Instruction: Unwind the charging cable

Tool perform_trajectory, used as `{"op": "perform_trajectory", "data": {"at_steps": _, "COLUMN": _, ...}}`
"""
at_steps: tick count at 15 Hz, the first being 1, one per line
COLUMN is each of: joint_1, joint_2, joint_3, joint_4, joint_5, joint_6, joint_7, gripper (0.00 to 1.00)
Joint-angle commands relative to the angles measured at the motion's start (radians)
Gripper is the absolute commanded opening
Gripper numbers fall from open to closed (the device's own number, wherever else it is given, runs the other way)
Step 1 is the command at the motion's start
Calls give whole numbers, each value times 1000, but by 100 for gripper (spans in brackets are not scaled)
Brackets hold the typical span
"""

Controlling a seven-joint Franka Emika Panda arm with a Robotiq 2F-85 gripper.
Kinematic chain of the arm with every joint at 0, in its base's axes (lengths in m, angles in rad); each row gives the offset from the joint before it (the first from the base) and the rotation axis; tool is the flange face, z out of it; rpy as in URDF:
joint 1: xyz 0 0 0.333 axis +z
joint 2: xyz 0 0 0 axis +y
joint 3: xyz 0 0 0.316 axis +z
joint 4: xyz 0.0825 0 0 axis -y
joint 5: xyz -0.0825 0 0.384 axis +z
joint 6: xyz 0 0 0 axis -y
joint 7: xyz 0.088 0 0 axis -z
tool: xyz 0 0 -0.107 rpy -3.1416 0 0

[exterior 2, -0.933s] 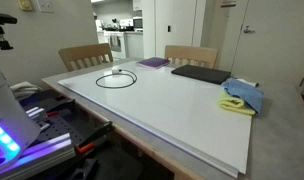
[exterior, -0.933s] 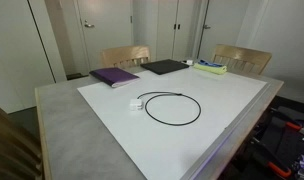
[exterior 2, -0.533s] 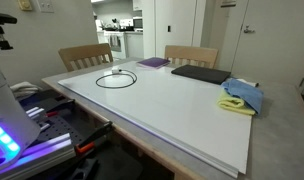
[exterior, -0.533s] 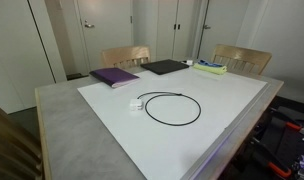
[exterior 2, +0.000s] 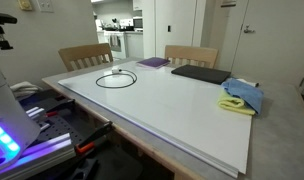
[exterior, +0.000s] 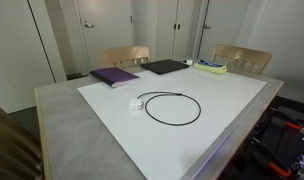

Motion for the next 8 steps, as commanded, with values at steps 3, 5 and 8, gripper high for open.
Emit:
{"op": "perform_trajectory", "data": {"at_steps": 3, "joint_1": 33, "joint_2": 96, "joint_3": 37, "joint_4": 18, "joint_5": 16, "joint_6": 47, "joint_7": 0, "gripper": 100}}
{"op": "perform_trajectory", "data": {"at_steps": 5, "joint_1": 44, "joint_2": 123, "joint_3": 48, "joint_4": 17, "joint_5": 14, "joint_6": 70, "joint_7": -1, "gripper": 100}}
{"op": "perform_trajectory", "data": {"at_steps": 8, "joint_1": 57, "joint_2": 144, "joint_3": 60, "joint_4": 6, "joint_5": 16, "joint_6": 95, "joint_7": -10, "gripper": 100}}
